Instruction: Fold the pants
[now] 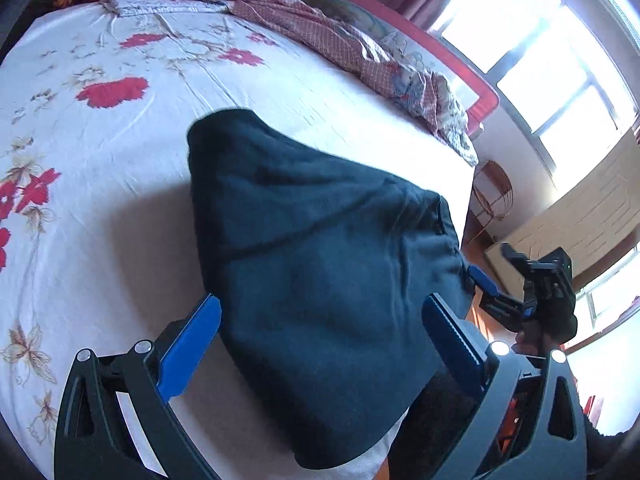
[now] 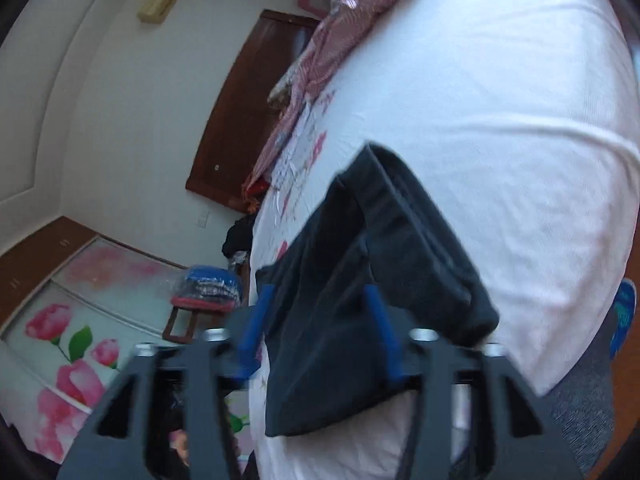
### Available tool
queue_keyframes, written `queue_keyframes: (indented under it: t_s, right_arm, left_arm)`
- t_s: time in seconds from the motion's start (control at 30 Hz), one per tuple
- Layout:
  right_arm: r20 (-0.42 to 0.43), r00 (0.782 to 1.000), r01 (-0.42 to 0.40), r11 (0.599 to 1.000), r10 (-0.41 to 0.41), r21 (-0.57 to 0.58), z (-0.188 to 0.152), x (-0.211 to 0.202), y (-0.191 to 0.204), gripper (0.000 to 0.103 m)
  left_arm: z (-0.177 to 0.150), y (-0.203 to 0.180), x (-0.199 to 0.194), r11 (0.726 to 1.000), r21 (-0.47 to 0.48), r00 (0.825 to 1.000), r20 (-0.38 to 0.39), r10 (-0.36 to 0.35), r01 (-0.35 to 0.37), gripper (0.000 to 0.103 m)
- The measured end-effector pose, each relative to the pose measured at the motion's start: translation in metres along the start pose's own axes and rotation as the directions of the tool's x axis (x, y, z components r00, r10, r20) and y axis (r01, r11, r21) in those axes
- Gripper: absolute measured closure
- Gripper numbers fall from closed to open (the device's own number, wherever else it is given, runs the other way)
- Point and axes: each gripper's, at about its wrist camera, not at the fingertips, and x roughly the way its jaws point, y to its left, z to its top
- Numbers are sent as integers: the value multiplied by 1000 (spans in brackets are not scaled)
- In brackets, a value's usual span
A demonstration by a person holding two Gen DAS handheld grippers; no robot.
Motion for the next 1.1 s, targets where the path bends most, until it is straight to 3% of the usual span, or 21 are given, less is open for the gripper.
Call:
queue_keyframes:
  t_s: [0.07, 0.13, 0.27, 0.37, 0.47, 0.53, 0.63, 0.73, 0.77, 0.8, 0.83, 0.87, 0.9, 1.1]
  right_arm:
    - [32, 999, 25, 1000, -25, 16, 19, -11, -16, 14]
    - [13, 999, 34, 999, -34, 17, 27, -10, -33, 14]
    - [-140, 988, 68, 997, -63, 35, 13, 25, -59, 14]
    - [-116, 993, 13, 999, -9, 37, 3, 24, -64, 13]
    - [-184, 976, -97, 991, 113, 92, -5, 30, -64, 13]
    - [-201, 975, -90, 996, 90, 10, -13, 31, -53, 13]
    - [-205, 971, -109, 992, 120, 64, -12, 39, -59, 13]
    - [-210, 974, -92, 996, 90, 1, -18, 40, -51, 17]
    - [-207, 975, -80, 997, 79, 2, -18, 39, -50, 32]
    - [-197, 977, -76, 997, 79, 21, -18, 36, -53, 47]
    - [-186, 979, -80, 996, 87, 43, -18, 32, -55, 51]
    - [-187, 980, -65, 997, 71, 36, -19, 30, -54, 55]
    - [-190, 981, -48, 999, 51, 17, -21, 28, -50, 56]
    - [-162, 986, -49, 998, 42, -40, -6, 22, -2, 60]
  left_arm:
    - [1, 18, -13, 998, -66, 999, 45, 0, 3, 2]
    - [2, 41, -7, 988, -155, 1000, 12, -13, 15, 2]
    - [-6, 60, 15, 969, -240, 997, -39, -68, 57, 2]
    - [-7, 58, 27, 957, -262, 990, -39, -137, 122, 2]
    - [-8, 60, 45, 942, -297, 980, -76, -186, 155, 2]
    - [-11, 61, 54, 920, -335, 967, -74, -243, 205, 2]
    - [-12, 56, 60, 916, -317, 959, -61, -278, 246, 2]
    - [-11, 35, 74, 950, -235, 964, -117, -237, 205, 5]
    - [-10, 31, 77, 956, -220, 967, -124, -223, 192, 24]
    - [-10, 33, 82, 952, -247, 965, -142, -222, 183, 52]
    - [-11, 40, 84, 944, -291, 969, -141, -204, 157, 62]
    - [-13, 48, 84, 922, -341, 964, -121, -238, 185, 72]
    - [-14, 54, 83, 900, -378, 958, -97, -271, 217, 79]
    - [-4, 37, 72, 894, -367, 958, -25, -287, 258, 85]
